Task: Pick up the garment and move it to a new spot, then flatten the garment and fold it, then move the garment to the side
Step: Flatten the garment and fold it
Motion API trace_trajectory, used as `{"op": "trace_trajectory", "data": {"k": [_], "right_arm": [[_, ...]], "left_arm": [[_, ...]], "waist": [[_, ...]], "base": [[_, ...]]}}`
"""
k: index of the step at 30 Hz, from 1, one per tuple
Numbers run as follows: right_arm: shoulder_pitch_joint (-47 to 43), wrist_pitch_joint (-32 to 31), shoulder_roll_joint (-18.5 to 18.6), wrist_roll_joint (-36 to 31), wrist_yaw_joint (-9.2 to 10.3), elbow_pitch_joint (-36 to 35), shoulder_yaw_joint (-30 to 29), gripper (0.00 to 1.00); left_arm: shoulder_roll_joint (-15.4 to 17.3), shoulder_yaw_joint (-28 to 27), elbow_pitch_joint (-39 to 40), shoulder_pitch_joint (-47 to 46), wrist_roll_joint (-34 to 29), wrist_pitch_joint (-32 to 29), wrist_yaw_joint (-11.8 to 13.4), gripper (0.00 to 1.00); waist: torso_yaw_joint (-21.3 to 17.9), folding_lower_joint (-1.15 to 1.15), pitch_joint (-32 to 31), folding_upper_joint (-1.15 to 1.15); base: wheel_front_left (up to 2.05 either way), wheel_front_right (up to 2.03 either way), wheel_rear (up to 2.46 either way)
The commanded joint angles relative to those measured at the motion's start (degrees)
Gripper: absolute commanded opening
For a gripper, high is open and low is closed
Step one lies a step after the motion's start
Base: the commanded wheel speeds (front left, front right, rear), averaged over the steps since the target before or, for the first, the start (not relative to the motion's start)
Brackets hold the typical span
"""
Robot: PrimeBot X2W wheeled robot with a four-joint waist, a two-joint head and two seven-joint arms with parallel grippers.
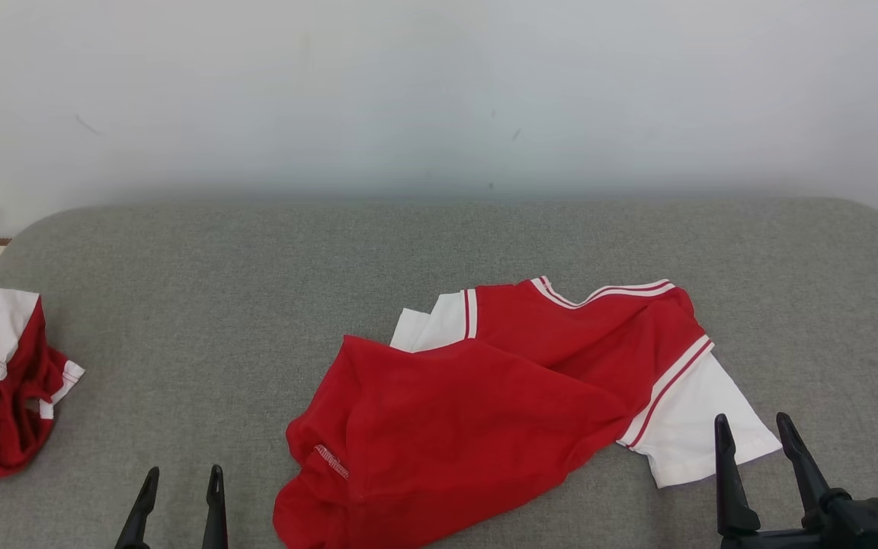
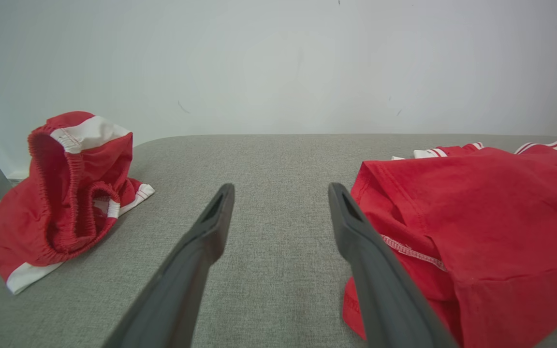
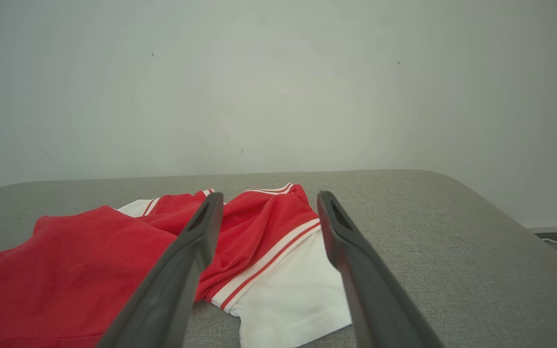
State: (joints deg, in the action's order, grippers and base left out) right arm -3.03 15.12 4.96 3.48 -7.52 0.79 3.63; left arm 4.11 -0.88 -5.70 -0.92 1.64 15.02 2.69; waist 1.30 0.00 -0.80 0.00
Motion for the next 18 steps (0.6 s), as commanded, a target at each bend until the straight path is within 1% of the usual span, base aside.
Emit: {"op": "trace_trajectory", "data": {"k": [1, 18], "right_arm": [[-0.3, 0.0, -0.1, -0.2, 0.06, 0.1, 0.1, 1.0], [0.1, 0.0, 0.1, 0.2, 0.06, 0.9, 0.2, 1.0]], "left_arm": [[0.3, 0.1, -0.1, 0.3, 0.4, 0.2, 0.1, 1.0], [0.3, 0.2, -0.4, 0.4, 0.5, 0.2, 0.0, 1.0]], "waist": [[0.0, 0.0, 0.0, 0.0], [-0.1, 0.0, -0.2, 0.0]], "base": [[0.0, 0.0, 0.0], [0.0, 0.0, 0.0]]}}
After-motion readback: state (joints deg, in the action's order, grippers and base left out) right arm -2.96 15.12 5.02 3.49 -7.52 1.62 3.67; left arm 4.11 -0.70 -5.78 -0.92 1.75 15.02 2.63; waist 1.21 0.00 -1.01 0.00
